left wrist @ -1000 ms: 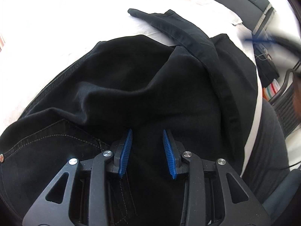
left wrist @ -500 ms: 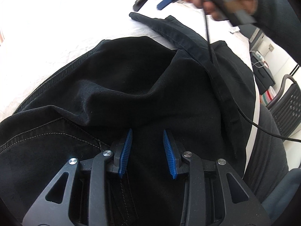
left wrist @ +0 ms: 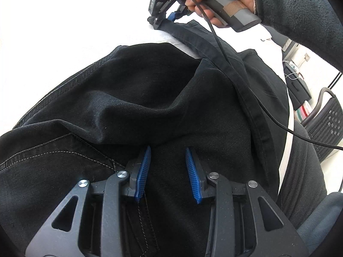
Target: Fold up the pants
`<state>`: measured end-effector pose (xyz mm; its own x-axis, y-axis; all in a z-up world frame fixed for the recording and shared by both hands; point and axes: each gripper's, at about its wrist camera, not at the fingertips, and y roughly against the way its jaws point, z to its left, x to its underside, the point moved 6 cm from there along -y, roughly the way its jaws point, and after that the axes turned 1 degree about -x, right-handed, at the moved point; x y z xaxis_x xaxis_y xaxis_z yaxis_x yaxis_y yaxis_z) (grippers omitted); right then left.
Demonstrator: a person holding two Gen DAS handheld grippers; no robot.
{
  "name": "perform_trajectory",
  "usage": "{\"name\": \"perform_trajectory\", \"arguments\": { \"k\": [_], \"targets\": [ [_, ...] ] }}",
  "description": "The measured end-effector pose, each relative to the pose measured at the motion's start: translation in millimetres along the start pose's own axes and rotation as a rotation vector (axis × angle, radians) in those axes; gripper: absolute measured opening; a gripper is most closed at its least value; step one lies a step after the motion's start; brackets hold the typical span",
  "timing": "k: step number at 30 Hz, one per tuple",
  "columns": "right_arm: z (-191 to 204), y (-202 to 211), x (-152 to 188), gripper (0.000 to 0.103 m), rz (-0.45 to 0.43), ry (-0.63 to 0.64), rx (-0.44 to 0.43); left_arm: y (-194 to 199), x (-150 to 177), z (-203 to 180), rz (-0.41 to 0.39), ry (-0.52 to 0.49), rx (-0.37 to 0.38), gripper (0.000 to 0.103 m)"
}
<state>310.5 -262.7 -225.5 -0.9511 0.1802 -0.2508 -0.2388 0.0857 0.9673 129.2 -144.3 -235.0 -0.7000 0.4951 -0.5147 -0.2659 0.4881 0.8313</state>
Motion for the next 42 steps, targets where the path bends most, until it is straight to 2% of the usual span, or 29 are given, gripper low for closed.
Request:
{"name": "perform_trajectory", "arguments": {
  "k": [2,4,8,14,18,22,26,30,32,36,42],
  "targets": [
    [-6.8,2.4,-1.0,0.009,0.000,-0.025,-0.040,0.4,-0.5,-0.2,0.001,0.000,-0.003,0.033],
    [-14.6,9.1,-2.6,0.004,-0.023,-0.059,-0.073,0.3,-1.0,-0.3,0.001,0.002,-0.005,0.033],
    [-33.1,43.5,-1.2,0.004,-0.124,-0.094,-0.116,1.2,-2.2,0.2,-0.001,0.020,-0.004,0.033],
    [-97.1,125.8,3.2,0.004,-0.347,-0.210,-0.219,2.2,-3.2,1.7,-0.011,0.063,-0.020,0.033],
    [-148.7,184.2,34.3,0.004,-0.509,-0.290,-0.268,2.7,-2.7,2.8,-0.013,0.082,-0.025,0.033],
    [-200.6,222.1,97.5,0.003,-0.644,-0.394,-0.314,4.1,-1.8,3.5,-0.014,0.093,-0.028,0.033],
    [-253.7,212.4,185.4,0.003,-0.684,-0.588,-0.310,5.0,0.0,2.0,-0.014,0.081,-0.048,0.033],
    [-296.0,161.2,270.0,0.003,-0.634,-0.827,-0.325,6.9,0.9,-0.9,-0.014,0.078,-0.069,0.033],
    [-303.4,139.7,299.5,0.003,-0.610,-0.892,-0.329,7.5,1.7,-2.1,-0.017,0.079,-0.079,0.033],
    [-304.4,118.1,320.6,0.004,-0.583,-0.886,-0.315,9.5,2.1,-8.5,-0.016,0.079,-0.096,0.033],
    [-305.6,119.8,303.7,0.004,-0.597,-0.829,-0.343,4.4,-0.9,-24.3,-0.013,0.084,-0.128,0.033]
  ]
}}
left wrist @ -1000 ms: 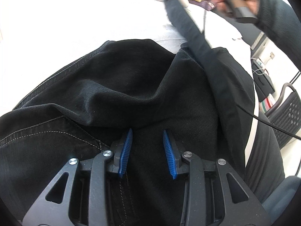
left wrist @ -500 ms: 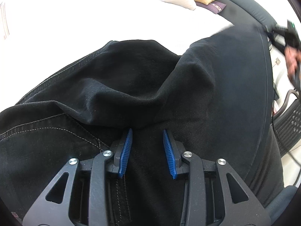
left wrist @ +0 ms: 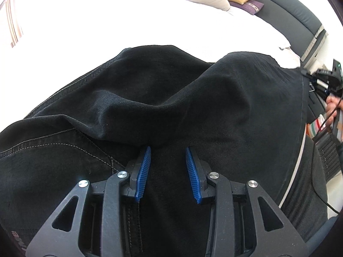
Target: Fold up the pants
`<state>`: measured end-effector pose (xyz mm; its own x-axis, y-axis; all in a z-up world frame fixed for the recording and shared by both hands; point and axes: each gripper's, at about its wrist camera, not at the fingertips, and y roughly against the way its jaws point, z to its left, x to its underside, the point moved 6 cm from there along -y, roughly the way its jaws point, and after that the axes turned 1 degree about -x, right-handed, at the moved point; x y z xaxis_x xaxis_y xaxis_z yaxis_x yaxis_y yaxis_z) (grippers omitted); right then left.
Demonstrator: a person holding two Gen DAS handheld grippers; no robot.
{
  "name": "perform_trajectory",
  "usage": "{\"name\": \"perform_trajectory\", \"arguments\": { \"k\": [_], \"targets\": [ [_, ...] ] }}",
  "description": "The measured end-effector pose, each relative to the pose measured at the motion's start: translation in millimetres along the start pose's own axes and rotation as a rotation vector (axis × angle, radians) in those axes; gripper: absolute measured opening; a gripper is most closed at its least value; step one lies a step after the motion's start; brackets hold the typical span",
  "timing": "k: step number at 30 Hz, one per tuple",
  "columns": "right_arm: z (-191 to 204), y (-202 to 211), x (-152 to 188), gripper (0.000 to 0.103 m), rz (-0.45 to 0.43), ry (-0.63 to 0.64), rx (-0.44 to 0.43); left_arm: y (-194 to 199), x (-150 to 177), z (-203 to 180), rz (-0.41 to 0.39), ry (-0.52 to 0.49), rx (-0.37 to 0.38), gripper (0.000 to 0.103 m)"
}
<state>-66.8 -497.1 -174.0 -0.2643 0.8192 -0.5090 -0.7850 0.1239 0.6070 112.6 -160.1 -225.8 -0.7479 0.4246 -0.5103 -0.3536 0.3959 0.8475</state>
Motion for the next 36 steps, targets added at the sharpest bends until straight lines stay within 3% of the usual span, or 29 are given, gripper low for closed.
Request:
{"name": "perform_trajectory", "arguments": {
  "k": [7,16,18,21,27,30,36],
  "targets": [
    [33.8,11.2,-17.6,0.003,-0.027,0.081,-0.036,0.5,-0.5,-8.7,0.000,-0.003,-0.008,0.033],
    [-70.7,0.2,39.2,0.003,0.028,-0.147,0.094,1.1,-5.2,-13.2,0.004,0.016,-0.008,0.034],
    [-72.9,0.0,41.4,0.003,0.018,-0.151,0.093,-3.6,-4.5,-14.2,0.008,0.016,0.006,0.042],
    [-61.8,1.5,32.3,0.003,0.003,-0.117,0.088,-4.8,-6.7,-16.2,0.007,0.012,0.001,0.044],
    [-43.0,-5.6,20.3,0.003,0.006,-0.038,0.095,-6.0,-8.0,-20.6,0.004,0.019,0.010,0.045],
    [-60.2,-19.8,30.7,0.003,0.060,-0.072,0.122,-6.7,-9.2,-21.6,0.002,0.021,0.015,0.045],
    [-69.5,-12.1,33.8,0.007,0.076,-0.097,0.119,-11.4,-9.5,-20.7,0.000,0.030,0.027,0.045]
  ]
}}
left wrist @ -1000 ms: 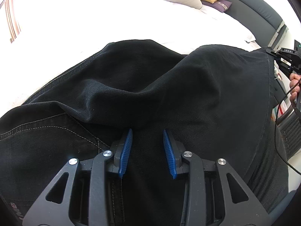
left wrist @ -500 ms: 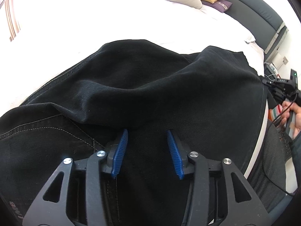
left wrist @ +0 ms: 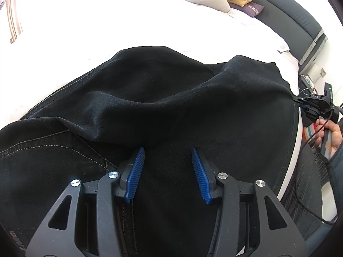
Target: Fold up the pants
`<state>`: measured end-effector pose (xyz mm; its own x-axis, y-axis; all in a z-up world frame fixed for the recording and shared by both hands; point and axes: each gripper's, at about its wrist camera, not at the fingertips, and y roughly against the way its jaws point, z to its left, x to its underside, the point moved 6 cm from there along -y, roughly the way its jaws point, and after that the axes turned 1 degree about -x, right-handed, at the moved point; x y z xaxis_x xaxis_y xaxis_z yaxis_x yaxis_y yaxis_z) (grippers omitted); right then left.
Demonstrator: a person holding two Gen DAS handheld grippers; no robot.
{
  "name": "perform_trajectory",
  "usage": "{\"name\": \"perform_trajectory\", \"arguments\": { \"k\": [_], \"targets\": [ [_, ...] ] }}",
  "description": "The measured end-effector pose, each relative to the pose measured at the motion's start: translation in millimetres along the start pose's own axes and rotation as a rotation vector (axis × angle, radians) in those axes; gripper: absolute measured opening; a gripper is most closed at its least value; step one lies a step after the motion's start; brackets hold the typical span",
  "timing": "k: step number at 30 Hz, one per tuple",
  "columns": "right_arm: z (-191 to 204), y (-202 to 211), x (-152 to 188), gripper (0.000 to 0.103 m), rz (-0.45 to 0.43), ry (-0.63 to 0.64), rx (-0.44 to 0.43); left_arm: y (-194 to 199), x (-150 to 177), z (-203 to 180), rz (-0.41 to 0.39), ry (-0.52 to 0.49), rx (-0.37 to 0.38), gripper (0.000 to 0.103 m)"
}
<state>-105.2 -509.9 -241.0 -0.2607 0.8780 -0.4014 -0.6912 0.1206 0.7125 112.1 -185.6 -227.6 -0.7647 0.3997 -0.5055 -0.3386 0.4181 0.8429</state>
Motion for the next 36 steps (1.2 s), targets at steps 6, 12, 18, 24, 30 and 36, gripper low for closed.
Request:
{"name": "perform_trajectory", "arguments": {
  "k": [6,12,18,24,30,36],
  "targets": [
    [7.9,34.7,-15.8,0.034,0.017,0.127,0.181,-1.6,-5.8,3.4,-0.020,0.004,0.011,0.046],
    [197.8,47.1,-4.3,0.034,0.124,0.696,-0.133,8.7,4.9,10.3,-0.049,-0.010,0.027,0.051],
    [370.3,10.9,144.2,0.034,0.504,1.366,-0.493,11.8,6.9,16.1,-0.077,0.024,0.076,0.051],
    [395.2,-77.8,217.2,0.034,0.776,1.548,-0.417,12.5,5.3,18.5,-0.085,0.048,0.120,0.051],
    [380.3,-108.8,228.4,0.032,0.895,1.526,-0.405,11.8,4.0,20.4,-0.092,0.058,0.138,0.051],
    [376.5,-113.2,242.3,0.006,0.857,1.606,-0.371,12.8,2.5,20.8,-0.080,0.068,0.142,0.051]
  ]
}}
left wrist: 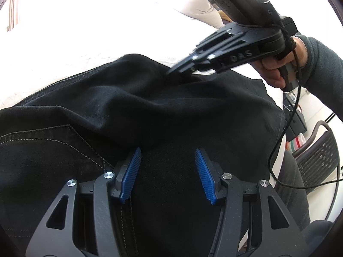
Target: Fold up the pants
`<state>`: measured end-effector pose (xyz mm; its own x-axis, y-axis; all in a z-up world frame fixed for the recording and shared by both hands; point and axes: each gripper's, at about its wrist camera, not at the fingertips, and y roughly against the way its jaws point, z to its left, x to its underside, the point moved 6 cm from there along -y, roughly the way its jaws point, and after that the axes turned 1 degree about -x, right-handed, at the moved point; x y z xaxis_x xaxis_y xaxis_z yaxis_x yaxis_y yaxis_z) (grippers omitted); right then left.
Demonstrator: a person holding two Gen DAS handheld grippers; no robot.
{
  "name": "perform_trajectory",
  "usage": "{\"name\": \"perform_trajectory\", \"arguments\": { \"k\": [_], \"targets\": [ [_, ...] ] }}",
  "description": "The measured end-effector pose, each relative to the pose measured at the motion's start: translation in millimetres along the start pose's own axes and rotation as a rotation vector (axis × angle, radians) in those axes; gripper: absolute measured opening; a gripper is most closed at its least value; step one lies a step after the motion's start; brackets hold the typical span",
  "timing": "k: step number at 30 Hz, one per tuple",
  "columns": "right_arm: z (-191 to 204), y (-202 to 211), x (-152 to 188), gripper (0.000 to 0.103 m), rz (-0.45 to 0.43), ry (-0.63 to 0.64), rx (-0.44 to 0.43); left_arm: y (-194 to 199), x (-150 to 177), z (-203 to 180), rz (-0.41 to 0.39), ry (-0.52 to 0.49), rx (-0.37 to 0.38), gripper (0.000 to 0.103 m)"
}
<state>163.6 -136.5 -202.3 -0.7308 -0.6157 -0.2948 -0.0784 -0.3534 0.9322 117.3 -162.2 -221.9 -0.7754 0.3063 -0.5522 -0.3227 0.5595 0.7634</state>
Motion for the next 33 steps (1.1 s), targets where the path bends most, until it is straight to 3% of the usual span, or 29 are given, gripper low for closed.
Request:
{"name": "perform_trajectory", "arguments": {
  "k": [3,7,11,13,16,20,22,23,25,28,30,33],
  "targets": [
    [-9.2,3.3,-13.4,0.004,-0.047,-0.016,0.072,2.2,-4.3,3.1,0.003,0.015,-0.007,0.051],
    [-30.8,10.7,-22.2,0.002,-0.113,-0.094,0.095,0.9,-6.5,9.2,-0.008,0.031,-0.019,0.051],
    [-92.5,23.3,-8.7,0.002,-0.181,-0.317,0.285,-1.6,-2.0,1.1,-0.014,-0.026,-0.068,0.052],
    [-109.7,57.4,2.4,0.004,-0.286,-0.453,0.256,-0.8,-2.3,0.8,-0.008,-0.022,-0.072,0.052],
    [-78.0,100.1,16.0,0.006,-0.408,-0.398,0.157,-0.6,-2.5,1.0,0.000,-0.013,-0.076,0.052],
    [-25.3,71.2,50.6,0.006,-0.317,-0.320,0.025,-3.1,-1.8,-5.8,0.013,-0.052,-0.113,0.059],
    [-29.9,44.0,78.8,0.006,-0.252,-0.368,0.032,-6.4,-2.2,-10.8,0.013,-0.066,-0.124,0.060],
    [-44.1,34.1,95.1,0.000,-0.231,-0.416,0.047,-4.5,-1.7,-6.6,0.009,-0.066,-0.120,0.060],
    [-69.7,35.1,129.6,0.000,-0.298,-0.547,0.027,-3.8,0.6,-5.4,0.015,-0.073,-0.122,0.059],
    [-113.6,54.8,159.9,0.000,-0.423,-0.746,0.087,-4.4,1.1,-8.0,0.026,-0.097,-0.156,0.059],
    [-140.6,68.4,182.2,0.000,-0.403,-0.839,0.259,-4.8,1.0,-8.1,0.027,-0.099,-0.163,0.059],
    [-160.7,97.1,209.1,0.006,-0.392,-0.954,0.408,-3.3,-0.9,-6.6,0.031,-0.088,-0.158,0.059]
  ]
}}
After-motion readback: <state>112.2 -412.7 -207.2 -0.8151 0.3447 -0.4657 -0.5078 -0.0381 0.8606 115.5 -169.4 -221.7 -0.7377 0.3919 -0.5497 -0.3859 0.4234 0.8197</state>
